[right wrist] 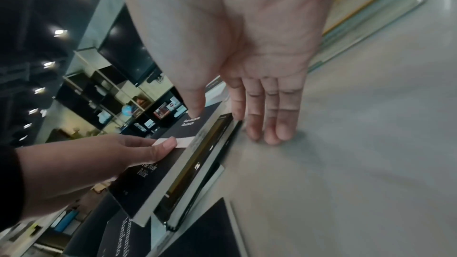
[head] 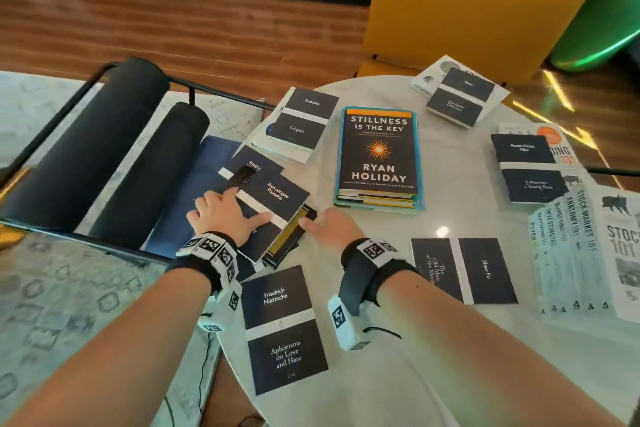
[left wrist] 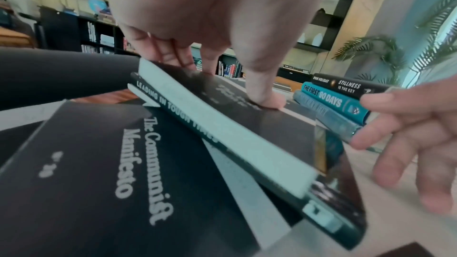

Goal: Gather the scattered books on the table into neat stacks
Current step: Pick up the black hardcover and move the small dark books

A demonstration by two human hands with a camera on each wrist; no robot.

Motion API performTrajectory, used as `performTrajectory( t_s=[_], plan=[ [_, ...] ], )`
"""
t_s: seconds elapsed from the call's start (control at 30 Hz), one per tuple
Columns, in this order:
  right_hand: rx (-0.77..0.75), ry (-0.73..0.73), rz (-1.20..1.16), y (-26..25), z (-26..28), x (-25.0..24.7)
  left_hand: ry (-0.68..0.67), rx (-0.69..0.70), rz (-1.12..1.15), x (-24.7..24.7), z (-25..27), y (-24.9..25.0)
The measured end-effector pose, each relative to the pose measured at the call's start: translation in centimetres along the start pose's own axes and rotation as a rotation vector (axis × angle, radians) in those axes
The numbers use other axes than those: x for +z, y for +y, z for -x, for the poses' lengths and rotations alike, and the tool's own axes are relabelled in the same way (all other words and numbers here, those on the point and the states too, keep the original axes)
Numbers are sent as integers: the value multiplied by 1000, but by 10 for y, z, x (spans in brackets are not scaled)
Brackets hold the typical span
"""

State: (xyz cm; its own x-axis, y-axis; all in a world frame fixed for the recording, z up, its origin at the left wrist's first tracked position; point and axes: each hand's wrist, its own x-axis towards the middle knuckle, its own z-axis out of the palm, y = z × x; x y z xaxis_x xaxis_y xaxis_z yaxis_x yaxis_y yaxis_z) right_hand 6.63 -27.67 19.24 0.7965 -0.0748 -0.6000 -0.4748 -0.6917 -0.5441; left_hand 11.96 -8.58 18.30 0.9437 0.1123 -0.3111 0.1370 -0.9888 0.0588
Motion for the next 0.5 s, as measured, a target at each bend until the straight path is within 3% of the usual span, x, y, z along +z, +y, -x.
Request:
performTrajectory(
  t_s=[0.2, 0.27, 0.37, 0.4, 0.5],
  plan=[
    [-8, -36, -323, 8, 1, 13, -107, -10, 441, 14, 16, 9],
    [-31, -19, -431, 14, 6, 17, -139, 105, 415, 19, 22, 11],
    [-32, 48, -478, 28, 16, 18, -121, 241, 162, 22, 34, 7],
    [-16, 58, -478, 35, 19, 17, -56, 225, 111, 22, 35, 5],
    [65, 72, -455, 54, 25, 15, 133, -26, 224, 14, 37, 0]
  ],
)
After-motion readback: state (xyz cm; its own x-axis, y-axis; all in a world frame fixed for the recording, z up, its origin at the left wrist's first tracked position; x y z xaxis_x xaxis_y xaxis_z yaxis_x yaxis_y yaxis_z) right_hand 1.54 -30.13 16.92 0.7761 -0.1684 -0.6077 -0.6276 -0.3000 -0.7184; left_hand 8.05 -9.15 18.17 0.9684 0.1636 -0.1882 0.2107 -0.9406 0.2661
